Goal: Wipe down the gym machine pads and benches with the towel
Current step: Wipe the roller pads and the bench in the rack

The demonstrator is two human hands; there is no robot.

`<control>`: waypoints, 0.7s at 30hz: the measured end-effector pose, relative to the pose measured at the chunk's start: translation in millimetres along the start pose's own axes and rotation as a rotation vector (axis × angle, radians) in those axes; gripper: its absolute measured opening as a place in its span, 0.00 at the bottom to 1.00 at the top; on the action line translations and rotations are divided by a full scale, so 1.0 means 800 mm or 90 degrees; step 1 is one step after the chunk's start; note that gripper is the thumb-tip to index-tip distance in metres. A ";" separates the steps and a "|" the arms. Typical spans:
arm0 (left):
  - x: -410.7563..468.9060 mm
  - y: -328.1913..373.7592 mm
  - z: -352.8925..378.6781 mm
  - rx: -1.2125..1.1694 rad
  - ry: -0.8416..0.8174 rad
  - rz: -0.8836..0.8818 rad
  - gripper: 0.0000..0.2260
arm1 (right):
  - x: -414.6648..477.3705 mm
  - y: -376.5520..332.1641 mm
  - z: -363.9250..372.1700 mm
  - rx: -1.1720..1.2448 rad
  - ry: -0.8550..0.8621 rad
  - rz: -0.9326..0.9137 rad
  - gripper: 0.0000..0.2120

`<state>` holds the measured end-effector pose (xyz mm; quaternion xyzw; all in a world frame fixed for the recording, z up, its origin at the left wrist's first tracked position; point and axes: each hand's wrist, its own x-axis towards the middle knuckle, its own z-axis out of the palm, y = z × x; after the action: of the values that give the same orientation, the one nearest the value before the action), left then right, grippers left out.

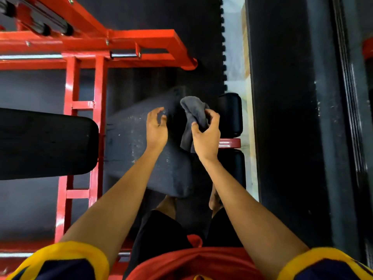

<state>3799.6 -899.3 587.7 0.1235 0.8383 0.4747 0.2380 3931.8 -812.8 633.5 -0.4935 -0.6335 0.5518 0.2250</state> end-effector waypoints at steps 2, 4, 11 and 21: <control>0.023 -0.008 -0.006 0.036 -0.034 0.041 0.15 | 0.004 0.005 0.026 -0.031 -0.015 -0.020 0.25; 0.040 -0.019 -0.007 0.069 -0.063 0.068 0.18 | 0.009 0.016 0.047 -0.080 -0.064 -0.027 0.28; 0.105 -0.065 -0.001 0.322 -0.154 0.237 0.27 | 0.059 0.055 0.097 -0.425 -0.109 -0.064 0.36; 0.104 -0.086 0.010 0.323 -0.109 0.303 0.26 | 0.132 0.046 0.110 -0.274 -0.092 0.085 0.30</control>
<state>3733.4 -893.0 502.2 0.4097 0.8542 0.2818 0.1520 3828.9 -766.3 547.0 -0.5299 -0.7169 0.4518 0.0320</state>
